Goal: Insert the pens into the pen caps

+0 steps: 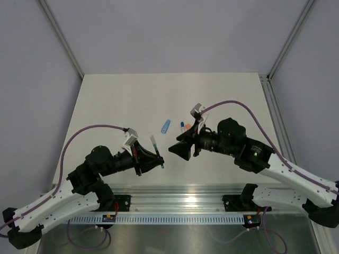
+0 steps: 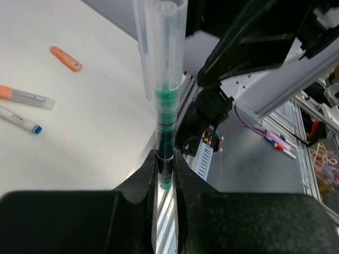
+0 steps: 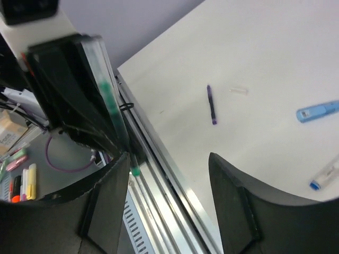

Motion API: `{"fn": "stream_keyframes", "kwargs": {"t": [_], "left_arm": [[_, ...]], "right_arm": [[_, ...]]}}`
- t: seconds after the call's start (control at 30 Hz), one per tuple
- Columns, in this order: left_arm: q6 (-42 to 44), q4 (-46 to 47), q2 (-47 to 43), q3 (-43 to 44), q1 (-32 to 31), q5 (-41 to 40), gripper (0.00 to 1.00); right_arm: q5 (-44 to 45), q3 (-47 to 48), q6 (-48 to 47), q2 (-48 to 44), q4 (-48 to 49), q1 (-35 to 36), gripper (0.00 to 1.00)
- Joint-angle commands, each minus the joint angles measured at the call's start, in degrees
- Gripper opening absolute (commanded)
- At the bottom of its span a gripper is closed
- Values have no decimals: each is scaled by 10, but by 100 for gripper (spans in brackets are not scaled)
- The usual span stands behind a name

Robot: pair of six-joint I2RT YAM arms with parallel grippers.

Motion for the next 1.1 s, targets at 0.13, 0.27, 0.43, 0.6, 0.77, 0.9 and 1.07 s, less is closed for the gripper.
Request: {"fn": "stream_keyframes", "kwargs": {"t": [0.13, 0.27, 0.43, 0.6, 0.77, 0.9, 1.07], "left_arm": [[-1, 32, -2, -8, 0, 101, 0], [-3, 34, -5, -12, 0, 101, 0], [-4, 38, -3, -15, 0, 101, 0], [-9, 51, 6, -19, 0, 103, 0], [-9, 53, 8, -21, 0, 102, 0], [-10, 56, 12, -20, 0, 99, 0], [-9, 53, 10, -20, 0, 96, 0]], "right_arm": [[-343, 160, -77, 141, 51, -95, 74], [-380, 179, -57, 169, 89, -97, 74], [-415, 160, -28, 175, 145, -96, 71], [-436, 152, -2, 190, 180, -97, 64], [-439, 148, 10, 210, 188, -96, 61], [-442, 146, 17, 223, 196, -97, 58], [-438, 133, 17, 218, 200, -97, 50]]}}
